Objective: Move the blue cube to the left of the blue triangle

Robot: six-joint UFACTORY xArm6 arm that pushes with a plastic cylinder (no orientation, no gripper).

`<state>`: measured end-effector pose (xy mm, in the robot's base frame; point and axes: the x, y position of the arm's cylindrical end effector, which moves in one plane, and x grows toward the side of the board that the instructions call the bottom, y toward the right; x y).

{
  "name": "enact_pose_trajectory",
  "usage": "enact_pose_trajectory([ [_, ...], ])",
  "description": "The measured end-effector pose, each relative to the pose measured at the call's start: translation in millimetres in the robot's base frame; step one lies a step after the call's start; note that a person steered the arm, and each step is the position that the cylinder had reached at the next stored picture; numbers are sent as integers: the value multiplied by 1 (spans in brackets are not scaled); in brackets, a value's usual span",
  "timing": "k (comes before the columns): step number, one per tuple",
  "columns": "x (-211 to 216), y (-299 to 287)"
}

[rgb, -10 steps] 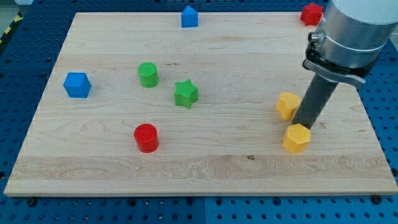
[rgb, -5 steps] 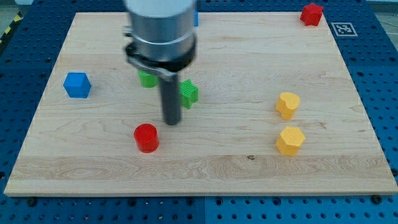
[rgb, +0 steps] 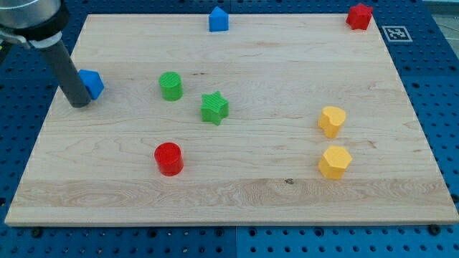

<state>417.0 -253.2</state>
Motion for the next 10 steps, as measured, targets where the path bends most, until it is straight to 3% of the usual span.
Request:
enact_pose_trajectory([
  [3,-61,2],
  [6,-73,40],
  [10,-148,66],
])
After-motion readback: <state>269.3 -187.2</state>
